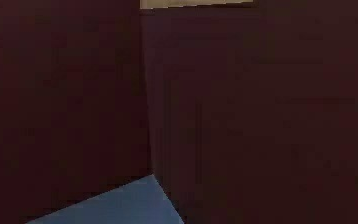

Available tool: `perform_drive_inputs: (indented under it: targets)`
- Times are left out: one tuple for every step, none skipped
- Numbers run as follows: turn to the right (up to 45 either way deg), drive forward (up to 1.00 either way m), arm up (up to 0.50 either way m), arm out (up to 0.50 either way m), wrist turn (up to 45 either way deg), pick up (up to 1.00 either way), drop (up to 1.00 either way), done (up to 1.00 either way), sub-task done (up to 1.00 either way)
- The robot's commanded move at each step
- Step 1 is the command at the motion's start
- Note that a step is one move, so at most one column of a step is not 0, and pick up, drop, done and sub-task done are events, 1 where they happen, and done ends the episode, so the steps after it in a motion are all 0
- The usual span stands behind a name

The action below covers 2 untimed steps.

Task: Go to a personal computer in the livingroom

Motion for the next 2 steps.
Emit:
perform_drive_inputs:
  targets:
    - [-45.0,0.00,0.00,0.00,0.0,0.00,0.00,0.00,0.00]
    - [-45.0,0.00,0.00,0.00,0.0,0.00,0.00,0.00,0.00]
